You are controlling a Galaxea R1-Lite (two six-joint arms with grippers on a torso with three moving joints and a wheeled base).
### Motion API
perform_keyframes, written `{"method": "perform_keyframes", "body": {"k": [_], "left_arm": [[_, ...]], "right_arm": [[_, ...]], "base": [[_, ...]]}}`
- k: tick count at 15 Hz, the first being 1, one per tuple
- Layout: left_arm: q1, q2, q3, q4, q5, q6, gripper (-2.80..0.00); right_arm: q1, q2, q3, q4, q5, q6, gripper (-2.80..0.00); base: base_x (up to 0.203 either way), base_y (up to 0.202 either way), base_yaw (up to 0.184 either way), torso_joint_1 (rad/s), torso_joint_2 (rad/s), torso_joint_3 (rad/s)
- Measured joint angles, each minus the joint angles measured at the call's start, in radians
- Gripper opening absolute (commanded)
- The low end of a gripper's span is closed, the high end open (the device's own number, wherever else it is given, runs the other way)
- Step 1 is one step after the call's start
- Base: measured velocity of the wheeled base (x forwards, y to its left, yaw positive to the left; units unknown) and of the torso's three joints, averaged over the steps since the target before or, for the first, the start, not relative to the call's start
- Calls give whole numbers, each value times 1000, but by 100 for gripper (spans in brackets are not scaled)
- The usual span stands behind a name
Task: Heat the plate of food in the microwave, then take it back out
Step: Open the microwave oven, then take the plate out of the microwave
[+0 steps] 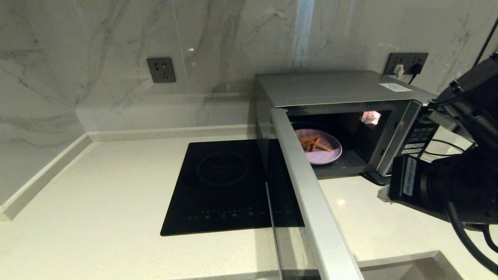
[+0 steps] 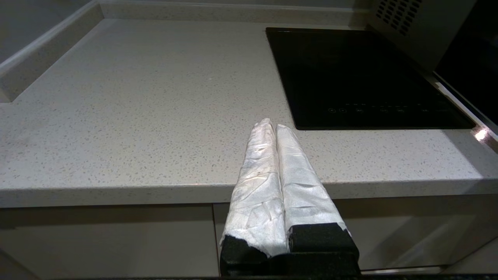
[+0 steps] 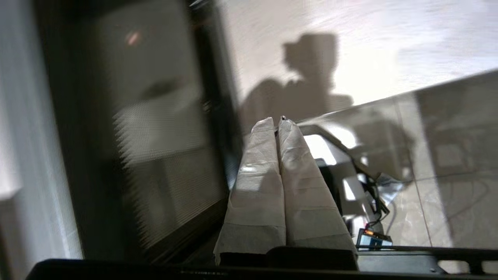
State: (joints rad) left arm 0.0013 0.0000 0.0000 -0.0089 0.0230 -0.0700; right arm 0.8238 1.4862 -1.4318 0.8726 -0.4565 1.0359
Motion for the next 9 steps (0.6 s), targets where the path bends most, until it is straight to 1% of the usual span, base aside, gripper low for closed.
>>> {"method": "perform_keyframes", "body": {"k": [3,4,6,9], "left_arm": [[0,0,0,0,0,0,-280],[0,0,0,0,-1,0,-280],[0,0,0,0,0,0,-280],[0,0,0,0,0,0,-280]], "right_arm": [[-111,-54,58,-1,-13,20,-280],[-135,-73,86,-3,-11,29,-280],[-172,-120,190,-47,-5,34,-280],[-212,-226,383,-152,-5,27,-280]], "base": [[0,0,0,0,0,0],[0,0,0,0,0,0],[0,0,0,0,0,0],[0,0,0,0,0,0]]}}
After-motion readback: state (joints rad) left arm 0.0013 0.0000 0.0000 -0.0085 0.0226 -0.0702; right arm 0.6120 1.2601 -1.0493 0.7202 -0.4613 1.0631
